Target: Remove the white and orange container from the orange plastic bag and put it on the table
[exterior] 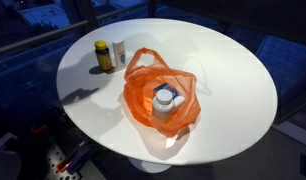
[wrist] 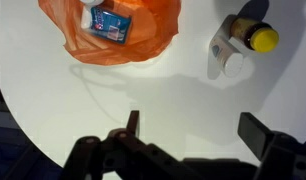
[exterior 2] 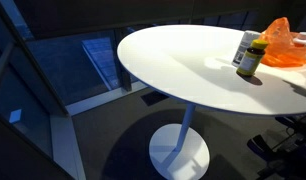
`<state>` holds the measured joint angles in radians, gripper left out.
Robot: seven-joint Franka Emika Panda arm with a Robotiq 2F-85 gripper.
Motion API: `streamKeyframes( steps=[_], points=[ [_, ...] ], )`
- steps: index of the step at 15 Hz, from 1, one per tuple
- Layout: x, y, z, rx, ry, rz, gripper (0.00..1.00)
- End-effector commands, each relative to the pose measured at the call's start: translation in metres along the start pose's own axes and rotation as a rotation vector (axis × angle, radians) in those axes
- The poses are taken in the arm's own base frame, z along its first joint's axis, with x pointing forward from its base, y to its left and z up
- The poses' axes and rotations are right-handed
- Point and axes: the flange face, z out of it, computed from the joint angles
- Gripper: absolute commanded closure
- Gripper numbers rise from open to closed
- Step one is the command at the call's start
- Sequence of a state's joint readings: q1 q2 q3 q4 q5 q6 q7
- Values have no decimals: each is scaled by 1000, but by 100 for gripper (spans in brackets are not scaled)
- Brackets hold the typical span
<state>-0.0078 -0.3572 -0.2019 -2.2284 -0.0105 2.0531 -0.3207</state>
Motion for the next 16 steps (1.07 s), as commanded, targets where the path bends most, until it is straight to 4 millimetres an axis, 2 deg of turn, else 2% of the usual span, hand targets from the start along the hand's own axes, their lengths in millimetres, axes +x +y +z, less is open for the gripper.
streamKeyframes(
  steps=[1, 5, 9, 13, 16],
  points=[
    [1, 0, -1, 0, 1, 0, 0],
    [0, 0, -3, -1, 4, 0, 0],
    [5, 5, 9, -19, -43, 31, 0],
    [3, 15, 31, -46, -83, 88, 0],
    [4, 9, 52, -50, -124, 113, 0]
  ],
)
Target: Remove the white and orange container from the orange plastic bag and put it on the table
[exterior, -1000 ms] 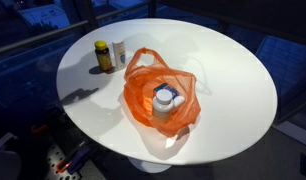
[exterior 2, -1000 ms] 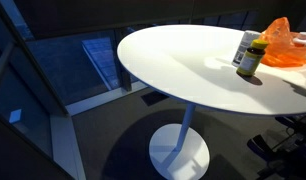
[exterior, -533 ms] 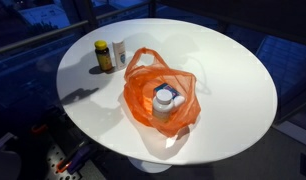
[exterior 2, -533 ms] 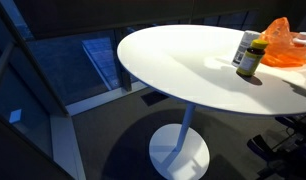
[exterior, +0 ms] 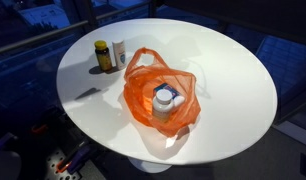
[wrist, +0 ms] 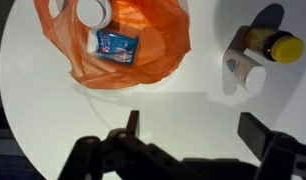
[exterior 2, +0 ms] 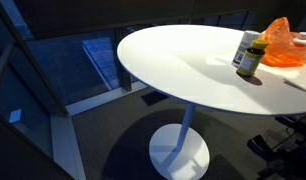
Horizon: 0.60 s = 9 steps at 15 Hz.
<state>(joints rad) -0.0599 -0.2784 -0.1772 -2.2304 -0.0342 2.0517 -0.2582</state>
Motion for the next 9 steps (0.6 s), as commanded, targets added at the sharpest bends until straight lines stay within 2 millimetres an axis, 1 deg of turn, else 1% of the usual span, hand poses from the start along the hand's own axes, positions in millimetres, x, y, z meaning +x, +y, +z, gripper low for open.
streamKeyframes(
  steps=[1, 3, 5, 7, 9],
  points=[
    [4, -9, 21, -35, -55, 48, 0],
    [4, -15, 32, -62, -85, 84, 0],
    [2, -20, 39, -88, -110, 117, 0],
    [-1, -20, 40, -107, -119, 155, 0],
    [-6, -14, 40, -118, -123, 200, 0]
  ],
)
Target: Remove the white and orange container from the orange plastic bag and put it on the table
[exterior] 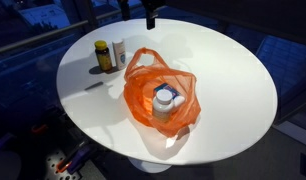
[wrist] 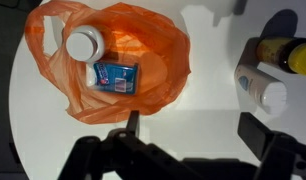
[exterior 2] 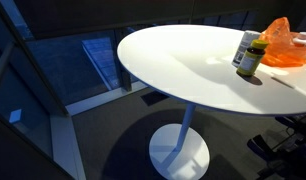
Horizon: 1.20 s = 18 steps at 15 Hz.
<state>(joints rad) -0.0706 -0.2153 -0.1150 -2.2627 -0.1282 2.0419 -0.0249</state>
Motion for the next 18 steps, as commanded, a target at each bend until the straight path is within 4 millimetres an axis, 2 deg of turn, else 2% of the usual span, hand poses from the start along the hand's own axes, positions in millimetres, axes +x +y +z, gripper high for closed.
streamKeyframes(
  steps=[1, 6, 11, 14, 15, 18],
  points=[
    [-10, 14, -3, -28, -11, 93, 0],
    [-18, 53, 3, -38, -5, 258, 0],
    [-19, 91, 26, -103, -19, 428, 0],
    [-17, 98, 37, -139, -23, 479, 0],
    [-19, 94, 33, -112, -36, 444, 0],
    [-18, 94, 38, -116, -43, 446, 0]
  ],
)
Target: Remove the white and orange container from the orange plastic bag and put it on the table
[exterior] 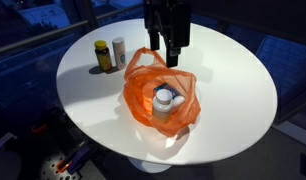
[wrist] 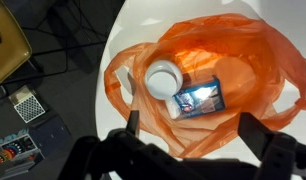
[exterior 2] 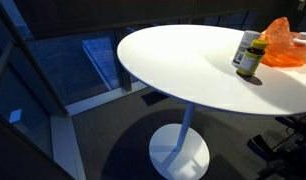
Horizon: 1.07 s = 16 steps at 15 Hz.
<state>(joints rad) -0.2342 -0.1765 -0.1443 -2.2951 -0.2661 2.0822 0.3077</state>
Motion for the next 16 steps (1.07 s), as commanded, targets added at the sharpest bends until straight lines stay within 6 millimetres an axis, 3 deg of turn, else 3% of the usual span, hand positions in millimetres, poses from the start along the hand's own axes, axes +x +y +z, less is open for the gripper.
streamKeyframes(
  steps=[1, 16],
  points=[
    [0, 0, 0, 0, 0, 0, 0],
    [-5, -13, 56, -143, -57, -11, 0]
  ],
)
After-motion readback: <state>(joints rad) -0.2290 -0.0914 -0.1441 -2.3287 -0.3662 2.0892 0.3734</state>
